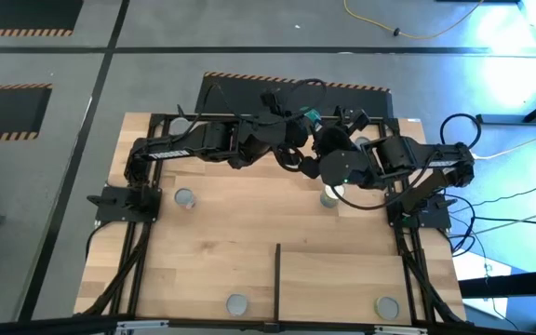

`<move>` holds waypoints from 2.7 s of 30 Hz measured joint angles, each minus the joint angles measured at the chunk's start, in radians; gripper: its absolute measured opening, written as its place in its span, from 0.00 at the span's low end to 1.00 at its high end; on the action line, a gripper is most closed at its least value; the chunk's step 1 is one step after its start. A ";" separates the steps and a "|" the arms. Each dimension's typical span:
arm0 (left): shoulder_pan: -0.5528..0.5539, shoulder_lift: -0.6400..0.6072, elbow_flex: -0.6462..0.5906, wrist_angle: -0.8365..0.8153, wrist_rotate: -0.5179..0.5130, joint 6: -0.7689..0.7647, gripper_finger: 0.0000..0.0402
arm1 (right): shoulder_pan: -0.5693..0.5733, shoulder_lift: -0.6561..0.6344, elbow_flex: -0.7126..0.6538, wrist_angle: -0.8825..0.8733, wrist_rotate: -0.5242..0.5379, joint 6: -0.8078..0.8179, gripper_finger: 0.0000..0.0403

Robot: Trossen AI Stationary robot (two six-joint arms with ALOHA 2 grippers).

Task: Pick and place cans onto a shelf
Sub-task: Put the canned tuna on the shelf

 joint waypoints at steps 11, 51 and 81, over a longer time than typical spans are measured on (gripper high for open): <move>0.001 0.000 0.001 0.006 0.041 0.090 0.00 | 0.000 0.001 0.000 -0.001 0.038 -0.022 0.23; -0.023 0.000 0.001 -0.017 0.102 0.173 0.00 | -0.005 0.000 0.000 -0.060 -0.039 0.128 0.20; -0.040 -0.004 0.002 0.008 0.037 0.193 0.11 | -0.006 0.000 -0.001 -0.061 -0.056 0.102 0.03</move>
